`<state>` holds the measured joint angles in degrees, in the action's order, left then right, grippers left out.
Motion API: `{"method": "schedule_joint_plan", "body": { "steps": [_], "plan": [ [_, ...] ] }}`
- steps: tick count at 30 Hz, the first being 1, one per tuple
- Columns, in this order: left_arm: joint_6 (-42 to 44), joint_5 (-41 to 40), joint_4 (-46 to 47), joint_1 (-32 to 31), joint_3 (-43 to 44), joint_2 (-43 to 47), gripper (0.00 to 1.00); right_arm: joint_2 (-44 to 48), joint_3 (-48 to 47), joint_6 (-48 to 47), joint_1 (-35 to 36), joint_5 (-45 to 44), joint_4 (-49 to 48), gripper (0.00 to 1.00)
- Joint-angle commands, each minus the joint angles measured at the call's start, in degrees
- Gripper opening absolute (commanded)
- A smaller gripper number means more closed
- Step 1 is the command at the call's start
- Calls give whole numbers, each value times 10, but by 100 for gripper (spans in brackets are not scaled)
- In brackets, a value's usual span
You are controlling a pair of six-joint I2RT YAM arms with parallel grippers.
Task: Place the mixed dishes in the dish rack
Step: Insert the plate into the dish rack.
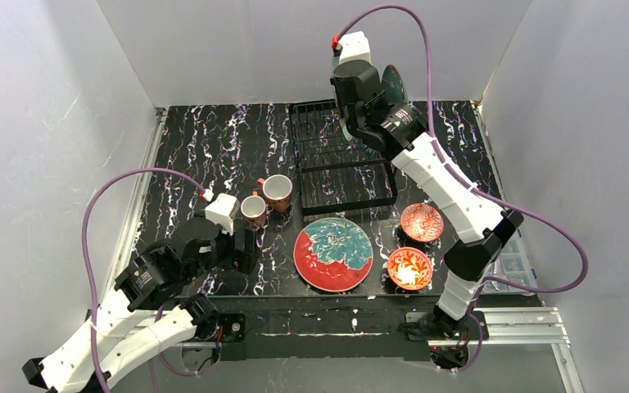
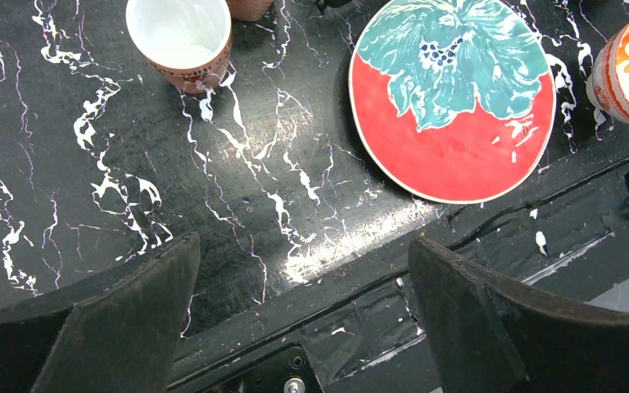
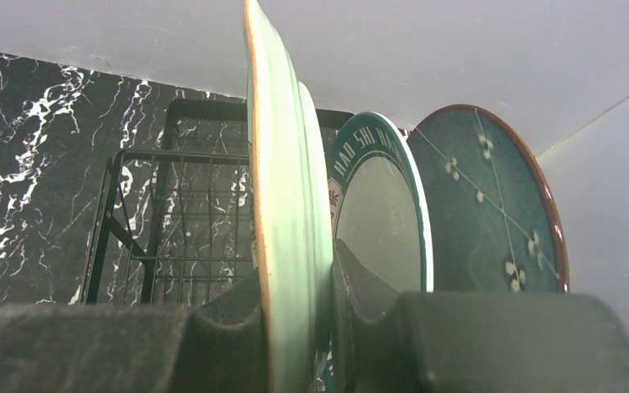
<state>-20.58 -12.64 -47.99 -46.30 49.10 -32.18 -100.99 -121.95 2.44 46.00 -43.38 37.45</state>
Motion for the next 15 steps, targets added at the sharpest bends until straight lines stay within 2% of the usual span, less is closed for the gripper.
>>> {"method": "schedule_joint_plan", "body": {
  "steps": [1, 15],
  "plan": [
    [5, 0, 3, 0, -7, -3, 98, 9, -8, 8, 3, -35, -95, 1],
    [6, -2, 3, 0, -7, -2, 98, -7, 3, 27, 3, -35, -90, 1]
  ]
}}
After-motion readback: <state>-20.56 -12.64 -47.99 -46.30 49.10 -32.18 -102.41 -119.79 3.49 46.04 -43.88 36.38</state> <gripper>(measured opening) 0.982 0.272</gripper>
